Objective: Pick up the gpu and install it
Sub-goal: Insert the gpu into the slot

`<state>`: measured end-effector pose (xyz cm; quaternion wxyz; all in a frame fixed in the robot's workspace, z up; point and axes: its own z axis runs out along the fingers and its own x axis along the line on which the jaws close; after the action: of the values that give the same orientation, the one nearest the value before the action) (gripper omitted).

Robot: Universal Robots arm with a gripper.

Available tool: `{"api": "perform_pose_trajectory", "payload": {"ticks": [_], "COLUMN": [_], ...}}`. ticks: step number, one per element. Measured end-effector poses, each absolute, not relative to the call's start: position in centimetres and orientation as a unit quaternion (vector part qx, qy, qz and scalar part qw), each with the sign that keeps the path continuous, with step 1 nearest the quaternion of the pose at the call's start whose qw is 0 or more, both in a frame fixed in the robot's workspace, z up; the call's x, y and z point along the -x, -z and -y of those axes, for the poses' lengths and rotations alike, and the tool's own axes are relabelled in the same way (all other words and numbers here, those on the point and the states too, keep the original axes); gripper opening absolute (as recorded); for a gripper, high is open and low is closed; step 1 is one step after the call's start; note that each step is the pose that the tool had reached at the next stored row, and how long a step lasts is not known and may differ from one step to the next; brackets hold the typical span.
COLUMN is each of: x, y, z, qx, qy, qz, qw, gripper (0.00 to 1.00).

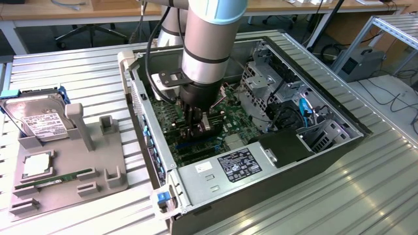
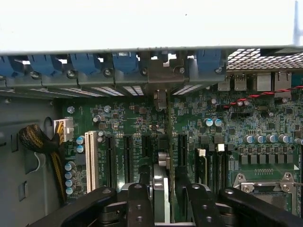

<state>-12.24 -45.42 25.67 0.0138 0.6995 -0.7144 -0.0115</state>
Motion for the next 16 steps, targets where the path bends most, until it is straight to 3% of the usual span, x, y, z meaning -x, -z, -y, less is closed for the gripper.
{"api": "perform_pose_trajectory", "payload": {"ticks": [10, 11, 14, 16], "x": [12.2, 12.1, 11.5, 11.0], "y": [-28.1, -28.1, -28.1, -28.1], "z": [45.0, 44.9, 44.9, 44.9], "qx": [-0.7, -0.7, -0.7, -0.7], "qy": [0.012, 0.012, 0.013, 0.015], "qz": [0.714, 0.714, 0.714, 0.714], "qw": [0.014, 0.014, 0.015, 0.017], "gripper": [0.35, 0.33, 0.15, 0.11]}}
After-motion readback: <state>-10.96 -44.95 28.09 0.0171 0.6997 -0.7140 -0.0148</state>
